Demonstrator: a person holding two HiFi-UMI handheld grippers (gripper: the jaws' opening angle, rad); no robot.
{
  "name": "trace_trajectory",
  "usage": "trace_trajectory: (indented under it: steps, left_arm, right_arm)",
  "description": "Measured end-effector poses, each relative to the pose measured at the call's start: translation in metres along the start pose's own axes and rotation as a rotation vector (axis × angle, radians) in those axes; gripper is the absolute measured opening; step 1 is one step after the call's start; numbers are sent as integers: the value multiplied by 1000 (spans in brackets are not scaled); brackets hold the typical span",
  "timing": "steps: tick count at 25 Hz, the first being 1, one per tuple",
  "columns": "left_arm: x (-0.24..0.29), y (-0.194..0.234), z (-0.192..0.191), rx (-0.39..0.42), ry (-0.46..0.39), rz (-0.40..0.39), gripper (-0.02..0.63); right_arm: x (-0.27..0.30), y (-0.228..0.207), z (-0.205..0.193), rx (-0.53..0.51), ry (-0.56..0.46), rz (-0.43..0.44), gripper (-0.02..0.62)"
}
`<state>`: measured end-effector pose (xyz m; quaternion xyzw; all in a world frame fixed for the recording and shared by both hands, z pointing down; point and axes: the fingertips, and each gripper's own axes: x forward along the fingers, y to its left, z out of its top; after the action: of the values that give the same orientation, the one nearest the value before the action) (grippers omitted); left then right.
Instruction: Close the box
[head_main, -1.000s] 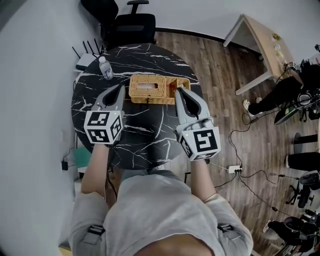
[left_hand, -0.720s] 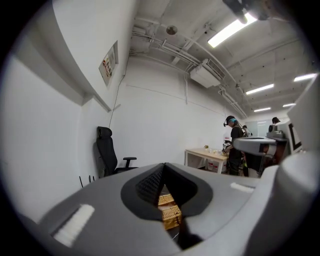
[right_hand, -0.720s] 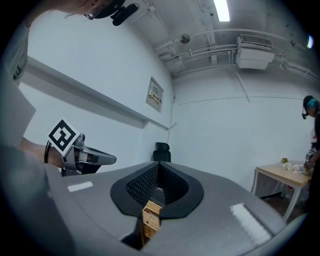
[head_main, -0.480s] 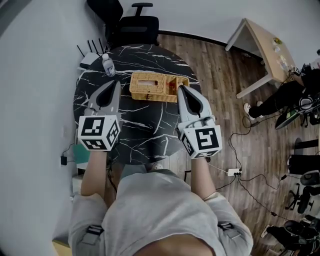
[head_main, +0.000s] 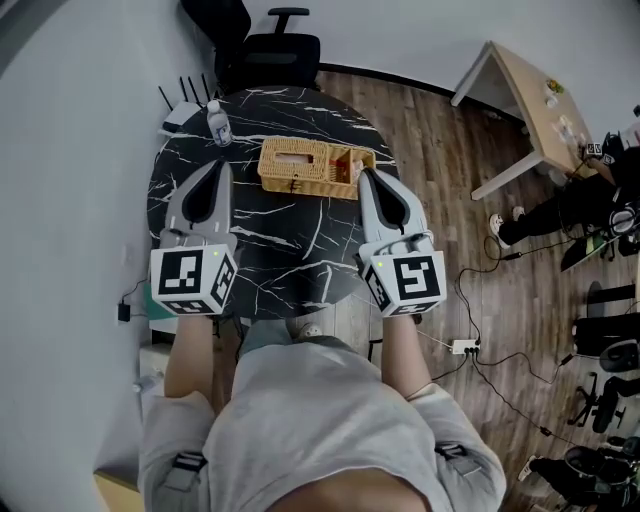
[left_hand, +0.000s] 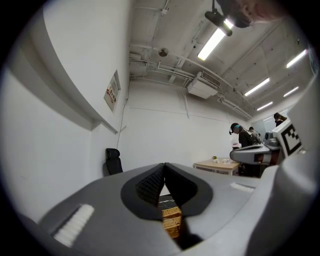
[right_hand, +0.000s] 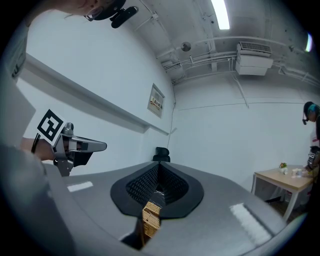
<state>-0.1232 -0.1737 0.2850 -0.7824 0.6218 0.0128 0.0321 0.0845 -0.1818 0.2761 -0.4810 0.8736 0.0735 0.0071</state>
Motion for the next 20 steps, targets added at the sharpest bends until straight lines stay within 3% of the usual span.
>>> trace_trajectory:
  steps: [8, 20]
  left_arm:
    - [-22, -8, 16, 0, -60, 27, 60]
    - [-35, -23, 20, 7, -79, 20, 60]
  right_arm:
    - [-19, 1, 7, -14, -16, -8, 5]
    - [-44, 3, 12, -40, -28, -29, 5]
